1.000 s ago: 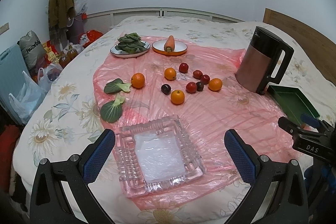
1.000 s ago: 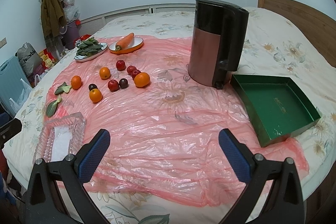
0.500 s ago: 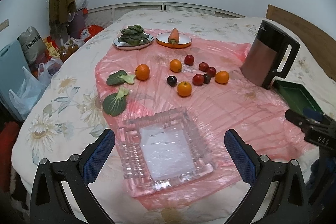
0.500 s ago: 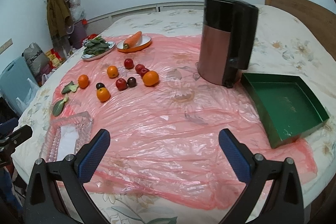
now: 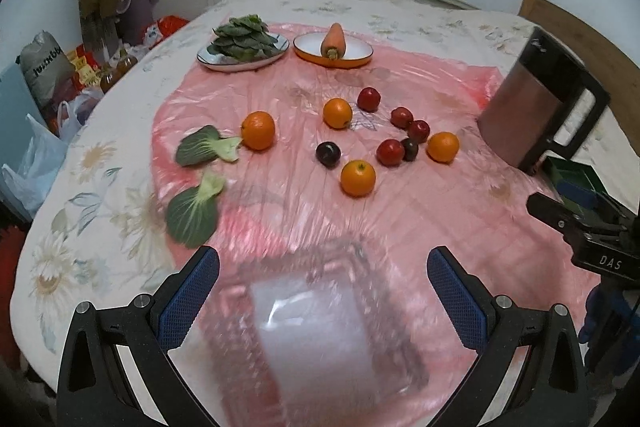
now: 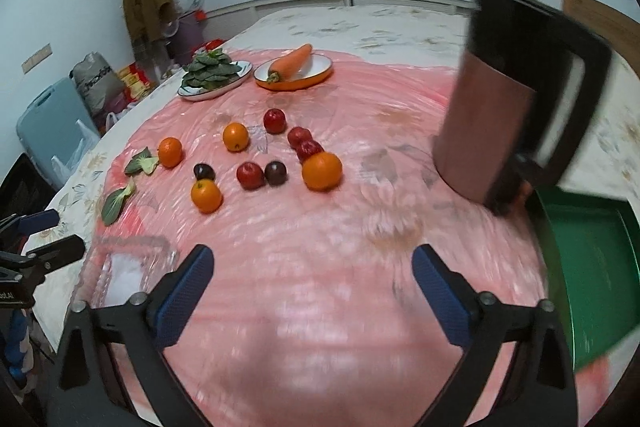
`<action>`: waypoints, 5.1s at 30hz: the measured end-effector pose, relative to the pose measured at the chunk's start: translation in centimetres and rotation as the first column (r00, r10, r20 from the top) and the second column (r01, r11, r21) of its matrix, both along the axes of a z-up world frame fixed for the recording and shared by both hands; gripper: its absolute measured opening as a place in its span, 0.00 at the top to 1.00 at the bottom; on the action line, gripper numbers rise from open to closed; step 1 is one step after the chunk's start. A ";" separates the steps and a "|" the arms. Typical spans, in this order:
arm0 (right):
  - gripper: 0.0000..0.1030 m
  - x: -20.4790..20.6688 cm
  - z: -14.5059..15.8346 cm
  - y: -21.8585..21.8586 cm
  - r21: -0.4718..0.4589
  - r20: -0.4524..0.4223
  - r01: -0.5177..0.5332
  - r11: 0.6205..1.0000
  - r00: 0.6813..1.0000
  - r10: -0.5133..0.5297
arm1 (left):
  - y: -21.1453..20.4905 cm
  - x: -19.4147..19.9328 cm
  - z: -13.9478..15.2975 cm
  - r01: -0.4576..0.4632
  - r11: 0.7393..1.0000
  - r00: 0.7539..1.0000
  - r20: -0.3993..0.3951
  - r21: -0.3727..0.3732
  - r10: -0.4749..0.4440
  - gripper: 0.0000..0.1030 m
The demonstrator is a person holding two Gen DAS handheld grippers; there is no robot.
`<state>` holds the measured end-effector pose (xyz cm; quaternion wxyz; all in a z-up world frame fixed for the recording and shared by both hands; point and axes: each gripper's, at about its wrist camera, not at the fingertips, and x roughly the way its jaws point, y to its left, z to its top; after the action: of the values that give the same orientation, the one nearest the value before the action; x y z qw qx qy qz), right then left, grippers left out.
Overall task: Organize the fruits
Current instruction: 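Reach the left tool to the orange and close on it while the right tool grasps another orange, then carry both oranges to the green tray and lower them inside, then open both tools to release the oranges in the green tray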
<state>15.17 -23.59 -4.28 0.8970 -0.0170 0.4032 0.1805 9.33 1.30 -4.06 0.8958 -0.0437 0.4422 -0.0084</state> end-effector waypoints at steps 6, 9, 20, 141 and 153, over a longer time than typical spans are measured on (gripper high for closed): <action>0.00 5.9 -1.2 1.9 -0.042 -0.023 -0.119 0.992 0.993 0.118 | -1.6 5.4 -2.0 -0.022 0.999 0.998 -0.068 -0.026 0.020 0.16; 0.00 8.8 -2.6 2.8 -0.061 -0.053 -0.161 0.985 0.986 0.158 | -2.2 7.5 -3.5 -0.039 0.999 0.994 -0.107 -0.036 0.035 0.26; 0.19 13.8 -7.0 4.8 -0.105 -0.140 -0.239 0.965 0.965 0.224 | -3.3 11.7 -7.3 -0.089 0.996 0.976 -0.198 -0.010 0.086 0.35; 0.00 -8.6 3.1 -27.4 -0.011 0.096 0.413 0.911 0.907 -0.410 | -32.0 -0.6 2.4 0.611 0.784 0.792 -0.060 0.111 -0.608 0.35; 0.00 -8.8 3.6 -20.8 0.004 0.092 0.295 0.956 0.951 -0.294 | -22.9 -0.6 2.8 0.495 0.865 0.869 -0.042 0.084 -0.493 0.36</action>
<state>6.40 -44.37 -0.69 0.9314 0.0305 0.3603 0.0421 8.78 -21.60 -1.29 0.8605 0.1122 0.4473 -0.2164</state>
